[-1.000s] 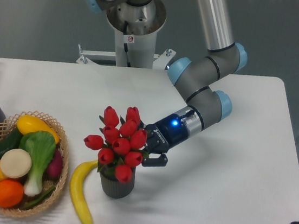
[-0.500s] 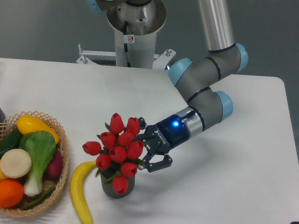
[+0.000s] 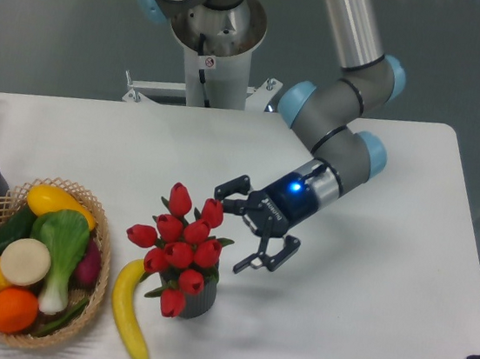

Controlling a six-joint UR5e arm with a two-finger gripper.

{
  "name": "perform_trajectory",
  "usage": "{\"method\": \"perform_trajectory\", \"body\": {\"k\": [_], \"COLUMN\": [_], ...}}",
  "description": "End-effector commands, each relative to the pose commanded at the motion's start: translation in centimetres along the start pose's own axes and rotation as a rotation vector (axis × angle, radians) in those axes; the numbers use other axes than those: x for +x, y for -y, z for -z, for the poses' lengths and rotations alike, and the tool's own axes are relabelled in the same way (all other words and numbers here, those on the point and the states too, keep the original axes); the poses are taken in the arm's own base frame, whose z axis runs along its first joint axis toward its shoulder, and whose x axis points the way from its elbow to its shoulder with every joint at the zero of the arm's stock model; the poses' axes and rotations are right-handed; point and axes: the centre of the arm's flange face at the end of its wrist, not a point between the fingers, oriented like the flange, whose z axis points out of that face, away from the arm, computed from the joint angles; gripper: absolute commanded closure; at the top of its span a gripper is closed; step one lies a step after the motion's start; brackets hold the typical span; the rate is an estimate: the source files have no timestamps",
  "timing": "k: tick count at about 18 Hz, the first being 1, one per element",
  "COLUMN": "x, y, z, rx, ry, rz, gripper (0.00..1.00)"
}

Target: Insert the flowers into the vase

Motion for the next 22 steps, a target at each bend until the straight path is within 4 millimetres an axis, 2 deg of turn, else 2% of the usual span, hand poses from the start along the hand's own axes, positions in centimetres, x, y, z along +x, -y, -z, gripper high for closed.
{"method": "perform_trajectory", "body": {"k": [6, 8, 10, 13, 15, 16, 18, 20, 21, 22], "x": [-1.5, -2.1, -2.7, -3.0, -2.9, -2.9, -2.9, -1.6, -1.4, -1.4], "y": [4.0, 6.5, 9.4, 12.9, 14.5, 14.7, 15.4, 17.4, 17.6, 18.7], "z": [6.6, 8.6, 11.9, 14.7, 17.1, 17.9, 19.3, 20.4, 21.2, 22.5], "rx": [-0.34, -0.454, -0.598, -0.763, -0.928, -0.997, -1.129, -1.254, -1.289, -1.32], "ry": [0.104, 0.148, 0.219, 0.32, 0.39, 0.408, 0.397, 0.335, 0.289, 0.249], "rz": [-0.118, -0.17, -0.213, -0.191, -0.186, -0.185, -0.161, -0.212, -0.226, -0.227], "gripper": [0.0, 0.0, 0.0, 0.0, 0.0, 0.0, 0.0, 0.0, 0.0, 0.0]}}
